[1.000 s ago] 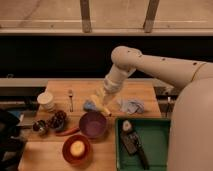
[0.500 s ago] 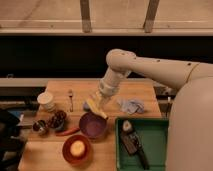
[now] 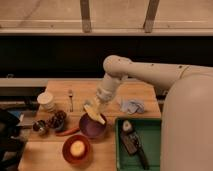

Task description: Place banana in purple bowl

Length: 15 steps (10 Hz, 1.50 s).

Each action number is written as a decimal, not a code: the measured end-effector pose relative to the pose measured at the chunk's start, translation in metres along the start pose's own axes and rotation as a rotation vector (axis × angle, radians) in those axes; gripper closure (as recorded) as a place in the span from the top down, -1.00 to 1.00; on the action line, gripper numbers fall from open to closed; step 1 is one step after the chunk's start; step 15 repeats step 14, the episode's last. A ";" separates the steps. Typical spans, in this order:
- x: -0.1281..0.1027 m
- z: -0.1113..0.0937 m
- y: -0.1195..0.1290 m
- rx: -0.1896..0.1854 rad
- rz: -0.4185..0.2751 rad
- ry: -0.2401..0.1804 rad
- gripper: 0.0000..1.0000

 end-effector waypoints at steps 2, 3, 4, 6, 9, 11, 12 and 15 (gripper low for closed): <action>-0.001 0.018 0.002 -0.019 0.002 0.019 -0.49; 0.000 0.023 0.001 -0.026 0.008 0.026 -0.32; -0.001 0.027 0.000 -0.035 0.018 0.028 -0.10; -0.005 0.030 -0.002 -0.045 0.030 0.024 0.30; -0.011 0.031 0.000 -0.043 0.034 0.014 0.60; -0.011 0.030 -0.002 -0.042 0.039 0.011 0.60; -0.011 0.031 -0.001 -0.042 0.036 0.012 0.60; -0.011 0.030 -0.002 -0.042 0.038 0.011 0.60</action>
